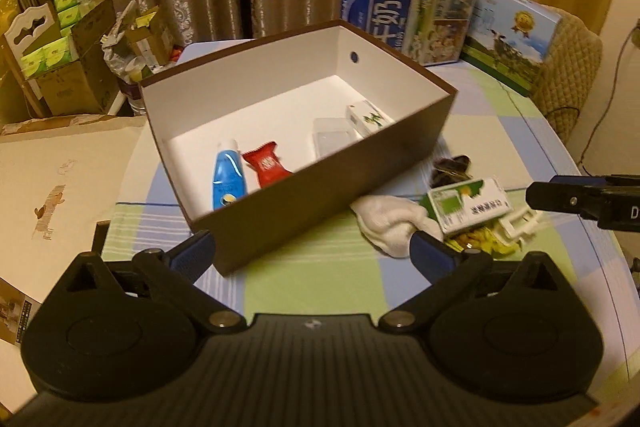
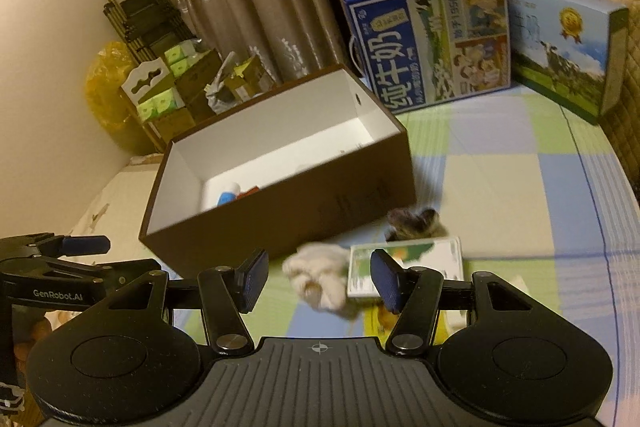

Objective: Organize objects
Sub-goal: 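Withdraw both grippers from the brown box toward the remaining table items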

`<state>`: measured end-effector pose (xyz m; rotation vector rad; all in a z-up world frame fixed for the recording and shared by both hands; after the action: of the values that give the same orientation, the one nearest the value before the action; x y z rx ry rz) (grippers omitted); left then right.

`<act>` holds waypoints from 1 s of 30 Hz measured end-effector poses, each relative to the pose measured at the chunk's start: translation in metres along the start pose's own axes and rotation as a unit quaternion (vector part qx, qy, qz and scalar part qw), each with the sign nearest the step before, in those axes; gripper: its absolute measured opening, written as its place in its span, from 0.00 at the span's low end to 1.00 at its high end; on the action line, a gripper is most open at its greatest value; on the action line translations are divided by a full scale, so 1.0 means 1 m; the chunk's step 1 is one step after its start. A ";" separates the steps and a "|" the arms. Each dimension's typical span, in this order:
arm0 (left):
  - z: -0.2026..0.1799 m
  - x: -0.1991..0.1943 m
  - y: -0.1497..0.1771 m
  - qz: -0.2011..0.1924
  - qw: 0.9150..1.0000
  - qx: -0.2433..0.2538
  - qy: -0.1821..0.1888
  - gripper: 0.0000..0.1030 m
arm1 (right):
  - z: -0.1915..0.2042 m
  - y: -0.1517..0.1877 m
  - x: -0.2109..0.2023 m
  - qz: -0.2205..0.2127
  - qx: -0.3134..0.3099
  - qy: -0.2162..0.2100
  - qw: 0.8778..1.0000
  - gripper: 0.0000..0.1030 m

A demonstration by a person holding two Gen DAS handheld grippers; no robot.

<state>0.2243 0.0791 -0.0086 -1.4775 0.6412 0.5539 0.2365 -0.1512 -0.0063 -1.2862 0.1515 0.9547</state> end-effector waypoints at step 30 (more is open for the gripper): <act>-0.065 -0.002 0.048 0.060 0.997 0.007 0.047 0.99 | -0.052 0.068 -0.060 0.047 0.055 0.046 0.996 0.59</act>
<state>0.1866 0.0158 -0.0410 -1.4648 0.8103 0.5726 0.1743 -0.2284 -0.0388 -1.2300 0.3341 0.9536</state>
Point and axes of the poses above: each gripper's, at about its wrist camera, not at the fingertips, and x roughly the way its jaws point, z to its left, y to its underside, the point moved 3 cm from there along x, roughly the way its jaws point, and after that the axes turned 5 degrees about -z, right-handed, at the moved point
